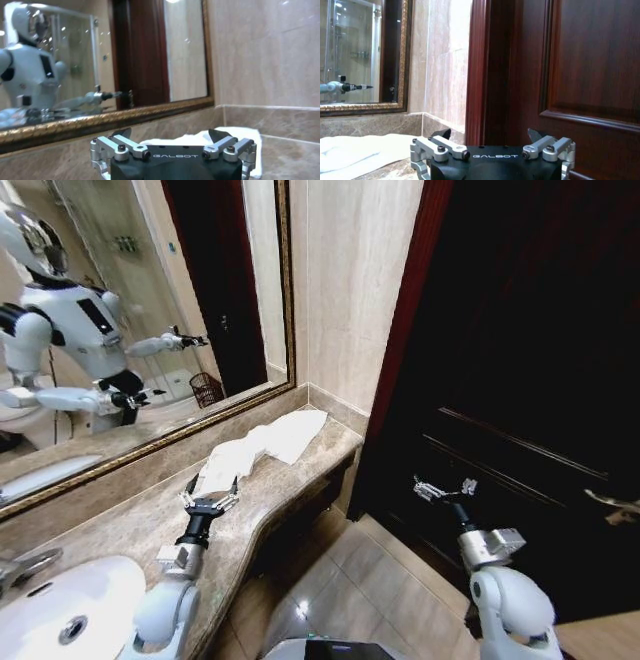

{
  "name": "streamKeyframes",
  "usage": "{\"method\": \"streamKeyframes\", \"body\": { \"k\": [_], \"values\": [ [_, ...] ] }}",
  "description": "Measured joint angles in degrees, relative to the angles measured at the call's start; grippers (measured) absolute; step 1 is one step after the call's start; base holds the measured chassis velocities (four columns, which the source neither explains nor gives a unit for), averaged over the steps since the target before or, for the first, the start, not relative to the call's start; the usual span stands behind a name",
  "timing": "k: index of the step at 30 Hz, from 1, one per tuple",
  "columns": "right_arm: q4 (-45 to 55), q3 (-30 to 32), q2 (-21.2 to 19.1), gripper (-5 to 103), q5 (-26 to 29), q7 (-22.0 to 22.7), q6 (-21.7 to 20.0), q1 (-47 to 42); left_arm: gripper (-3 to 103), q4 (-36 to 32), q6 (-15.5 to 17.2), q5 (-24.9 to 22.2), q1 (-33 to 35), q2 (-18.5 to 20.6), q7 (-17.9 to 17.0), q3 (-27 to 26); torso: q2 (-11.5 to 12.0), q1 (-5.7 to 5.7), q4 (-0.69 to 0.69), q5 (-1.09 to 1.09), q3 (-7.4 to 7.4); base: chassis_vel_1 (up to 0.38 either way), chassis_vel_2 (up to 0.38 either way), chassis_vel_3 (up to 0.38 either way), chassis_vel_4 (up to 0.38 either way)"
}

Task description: Discard the used towel into the hamper.

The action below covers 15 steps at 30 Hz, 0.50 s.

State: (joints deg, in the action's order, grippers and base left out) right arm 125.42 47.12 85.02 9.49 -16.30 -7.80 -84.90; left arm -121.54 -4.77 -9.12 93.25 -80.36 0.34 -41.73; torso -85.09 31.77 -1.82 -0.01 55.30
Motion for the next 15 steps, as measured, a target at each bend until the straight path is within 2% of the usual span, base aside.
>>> {"method": "streamKeyframes", "body": {
  "k": [3,6,15],
  "values": [
    [-0.1,-0.1,0.0,100,0.1,-0.3,0.0,-0.2,100,0.3,1.3,0.0,-0.4,0.0,-1.2,0.2,0.0,0.01,0.01,0.01,0.0,-0.026,0.051,0.021,-0.04],
    [-0.1,-0.2,0.0,100,0.0,-0.9,0.4,-0.4,100,1.0,4.5,-0.7,-1.6,0.4,-3.4,0.6,0.0,0.0,0.02,0.01,0.0,0.0,0.0,0.0,0.0],
    [-1.1,0.1,-0.2,100,-0.2,-0.6,1.0,-0.1,100,3.4,8.5,-3.4,-6.6,2.2,-5.0,1.6,0.0,-0.01,0.01,0.0,0.0,0.0,0.0,0.0,0.0]
  ]
}}
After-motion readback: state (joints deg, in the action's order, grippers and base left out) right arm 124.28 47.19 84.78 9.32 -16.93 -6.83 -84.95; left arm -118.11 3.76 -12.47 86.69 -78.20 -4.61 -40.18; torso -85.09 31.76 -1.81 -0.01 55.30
